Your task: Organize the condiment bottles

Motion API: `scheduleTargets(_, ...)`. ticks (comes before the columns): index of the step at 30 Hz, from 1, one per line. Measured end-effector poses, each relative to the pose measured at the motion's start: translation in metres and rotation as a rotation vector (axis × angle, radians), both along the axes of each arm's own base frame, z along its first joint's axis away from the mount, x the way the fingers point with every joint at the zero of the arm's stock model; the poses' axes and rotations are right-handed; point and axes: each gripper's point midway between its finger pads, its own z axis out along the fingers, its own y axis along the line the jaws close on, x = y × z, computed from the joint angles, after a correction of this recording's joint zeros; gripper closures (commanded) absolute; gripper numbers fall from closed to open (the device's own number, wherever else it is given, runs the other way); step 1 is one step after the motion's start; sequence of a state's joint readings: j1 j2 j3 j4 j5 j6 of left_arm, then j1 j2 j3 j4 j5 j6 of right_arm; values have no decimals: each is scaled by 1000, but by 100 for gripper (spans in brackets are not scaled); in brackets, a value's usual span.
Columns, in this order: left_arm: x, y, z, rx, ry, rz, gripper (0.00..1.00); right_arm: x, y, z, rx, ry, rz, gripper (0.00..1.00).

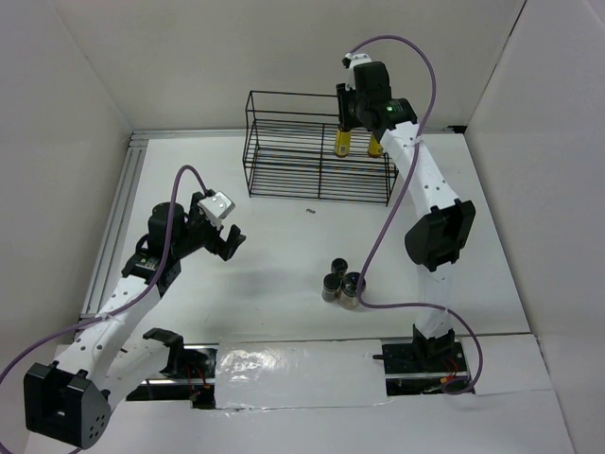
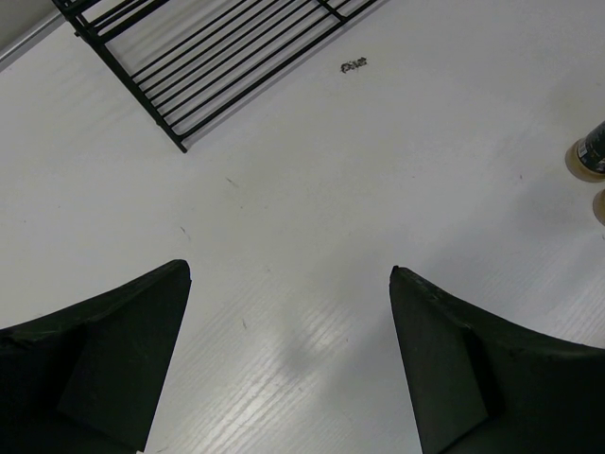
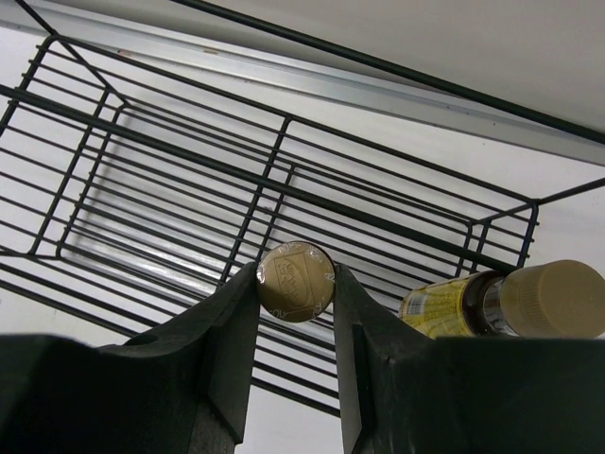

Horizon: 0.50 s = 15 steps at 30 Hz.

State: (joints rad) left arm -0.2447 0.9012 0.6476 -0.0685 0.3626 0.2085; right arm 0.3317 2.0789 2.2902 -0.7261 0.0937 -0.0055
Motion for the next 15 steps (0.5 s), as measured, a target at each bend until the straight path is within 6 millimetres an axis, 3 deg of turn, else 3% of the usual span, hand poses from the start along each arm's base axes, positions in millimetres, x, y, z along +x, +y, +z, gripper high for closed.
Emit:
scheduleTargets(5, 0, 0, 0, 2, -1, 3, 1, 2, 0, 0, 3, -6, -1, 71)
scheduleTargets(15, 0, 1, 0, 2, 0, 2, 1, 5, 0, 0, 8, -17, -1, 59)
